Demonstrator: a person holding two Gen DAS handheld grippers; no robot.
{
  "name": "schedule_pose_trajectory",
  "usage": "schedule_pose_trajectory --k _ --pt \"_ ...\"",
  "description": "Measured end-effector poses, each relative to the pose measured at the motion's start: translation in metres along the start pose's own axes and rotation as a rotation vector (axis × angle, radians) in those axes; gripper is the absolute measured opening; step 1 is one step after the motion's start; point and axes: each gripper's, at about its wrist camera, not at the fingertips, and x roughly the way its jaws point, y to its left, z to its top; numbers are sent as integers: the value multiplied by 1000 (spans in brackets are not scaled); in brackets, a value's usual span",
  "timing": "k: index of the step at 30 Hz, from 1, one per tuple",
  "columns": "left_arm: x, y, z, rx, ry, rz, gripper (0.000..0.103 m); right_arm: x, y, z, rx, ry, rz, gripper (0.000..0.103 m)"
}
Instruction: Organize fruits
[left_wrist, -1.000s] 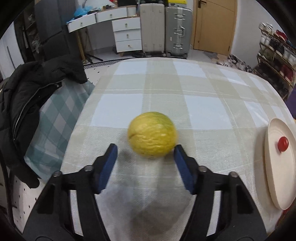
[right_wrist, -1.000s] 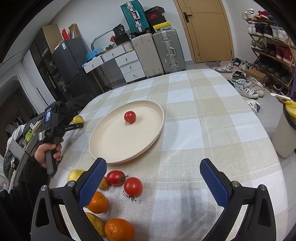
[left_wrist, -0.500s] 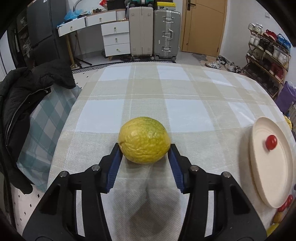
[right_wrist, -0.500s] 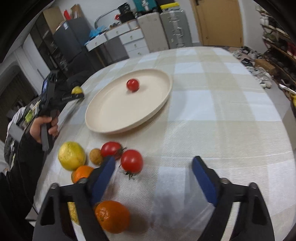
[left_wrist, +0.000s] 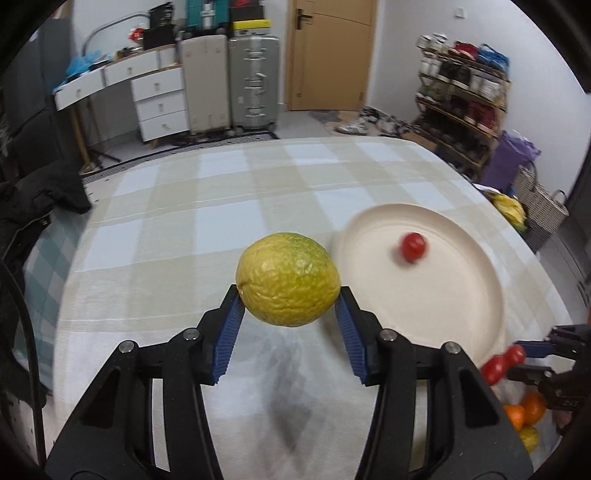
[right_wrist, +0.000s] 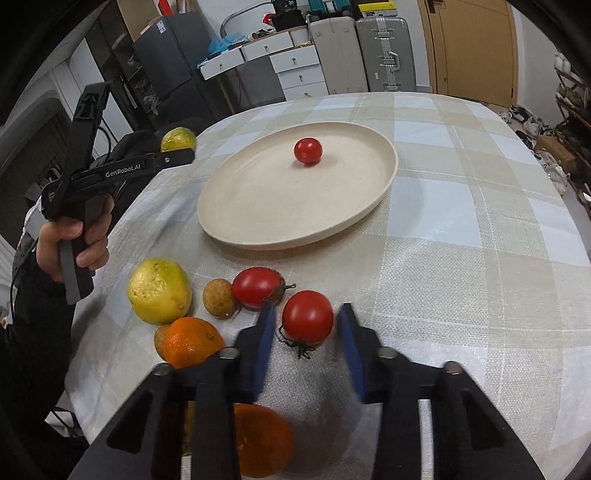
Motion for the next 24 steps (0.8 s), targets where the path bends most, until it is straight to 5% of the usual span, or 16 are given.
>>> schedule_pose_trajectory --k 9,20,22,24 --pt "12 -74 -16 117 53 -70 48 0 0 -3 4 -21 23 29" --pt "9 -87 -25 173 92 -97 49 -2 2 0 2 -42 22 29" --pt "1 -85 -28 171 82 -94 53 -4 2 1 1 -50 22 29" --pt "-9 -81 -31 159 66 -85 72 -5 2 2 1 -57 25 29"
